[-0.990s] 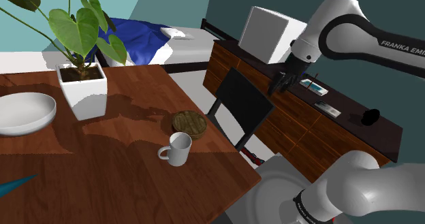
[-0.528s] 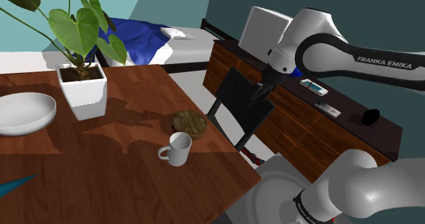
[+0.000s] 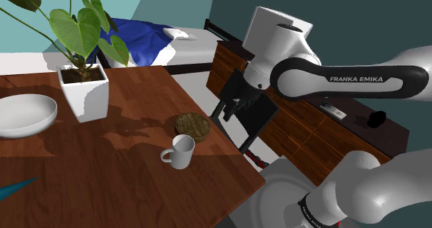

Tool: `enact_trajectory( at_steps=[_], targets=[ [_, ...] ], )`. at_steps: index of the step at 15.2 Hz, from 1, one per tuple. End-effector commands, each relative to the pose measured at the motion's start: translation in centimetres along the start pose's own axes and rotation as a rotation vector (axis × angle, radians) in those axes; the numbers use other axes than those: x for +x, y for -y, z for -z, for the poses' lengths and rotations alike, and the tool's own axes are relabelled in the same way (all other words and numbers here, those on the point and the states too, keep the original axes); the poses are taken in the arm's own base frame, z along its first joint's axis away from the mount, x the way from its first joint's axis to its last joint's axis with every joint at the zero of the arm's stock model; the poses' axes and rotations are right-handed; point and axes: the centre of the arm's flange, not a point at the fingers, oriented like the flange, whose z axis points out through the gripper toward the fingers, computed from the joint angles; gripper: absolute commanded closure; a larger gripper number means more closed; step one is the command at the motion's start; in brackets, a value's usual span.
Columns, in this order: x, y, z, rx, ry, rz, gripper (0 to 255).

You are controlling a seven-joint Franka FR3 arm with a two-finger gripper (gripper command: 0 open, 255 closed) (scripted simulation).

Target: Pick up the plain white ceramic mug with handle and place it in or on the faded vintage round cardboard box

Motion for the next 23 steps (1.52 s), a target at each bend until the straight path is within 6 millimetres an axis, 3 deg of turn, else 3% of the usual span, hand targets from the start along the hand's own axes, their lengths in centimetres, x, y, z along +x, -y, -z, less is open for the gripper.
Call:
enact_trajectory(
  at_steps=[1, 12, 19, 23],
  targets=[
    [0.7, 2.0, -1.3, 0.004, -0.008, 0.022, 0],
    [3.1, 13.7, -8.9, 0.019, -0.043, 0.142, 0],
    [3.3, 13.8, -12.6, 0.019, -0.043, 0.142, 0],
    [3.3, 13.8, -12.9, 0.019, -0.043, 0.142, 0]
  ],
)
